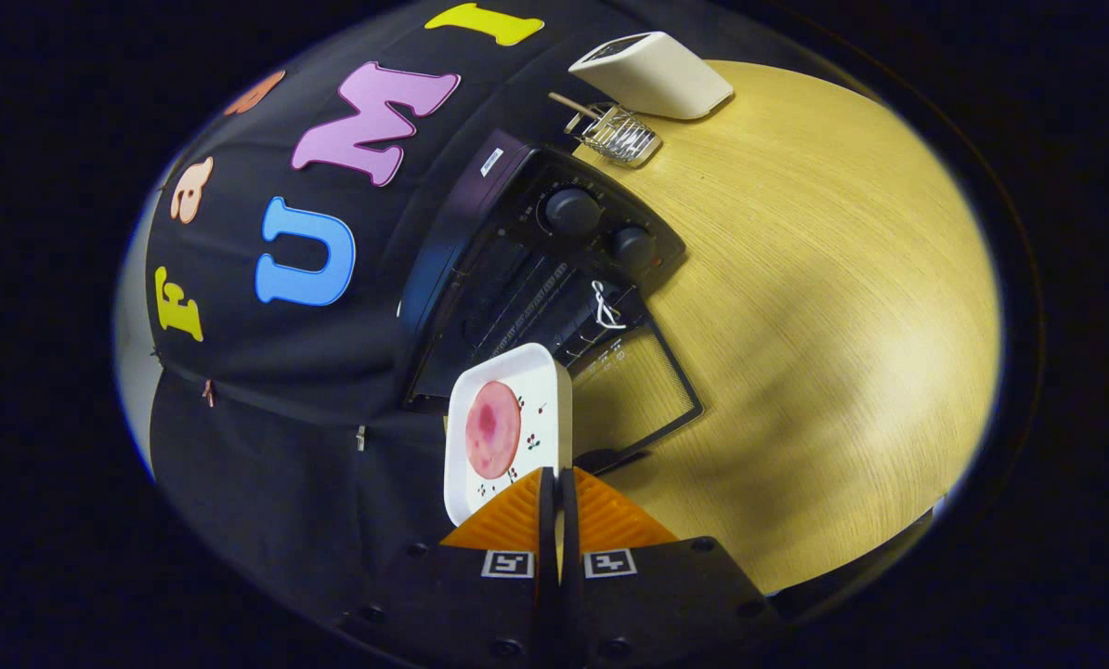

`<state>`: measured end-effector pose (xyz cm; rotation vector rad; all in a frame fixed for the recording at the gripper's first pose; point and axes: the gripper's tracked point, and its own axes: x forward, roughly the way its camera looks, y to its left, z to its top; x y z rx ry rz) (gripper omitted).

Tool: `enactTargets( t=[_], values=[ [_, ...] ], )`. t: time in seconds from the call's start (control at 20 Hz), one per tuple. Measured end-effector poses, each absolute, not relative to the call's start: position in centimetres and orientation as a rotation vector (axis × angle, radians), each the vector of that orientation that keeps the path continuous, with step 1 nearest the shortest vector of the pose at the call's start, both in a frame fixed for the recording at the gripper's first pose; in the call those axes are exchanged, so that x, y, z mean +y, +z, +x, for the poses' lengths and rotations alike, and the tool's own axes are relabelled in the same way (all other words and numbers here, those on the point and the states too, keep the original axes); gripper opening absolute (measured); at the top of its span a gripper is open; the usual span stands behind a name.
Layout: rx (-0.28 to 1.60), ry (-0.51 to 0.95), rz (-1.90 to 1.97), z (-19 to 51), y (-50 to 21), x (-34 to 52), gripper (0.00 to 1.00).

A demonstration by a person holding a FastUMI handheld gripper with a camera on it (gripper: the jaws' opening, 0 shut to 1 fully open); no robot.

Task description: Open the toaster oven, put the food inside, and close the toaster oven door.

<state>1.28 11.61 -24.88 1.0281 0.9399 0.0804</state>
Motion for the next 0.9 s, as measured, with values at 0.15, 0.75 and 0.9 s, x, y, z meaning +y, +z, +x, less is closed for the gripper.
enactTargets(
  t=[0.15, 0.75, 0.9],
  values=[
    [0.925, 0.053, 1.028, 3.1, -25.5, 12.6, 0.05],
    [0.735, -0.128, 1.162, 12.1, -28.3, 14.8, 0.05],
    [0.662, -0.206, 1.184, 14.2, -29.0, 14.1, 0.05]
  ],
)
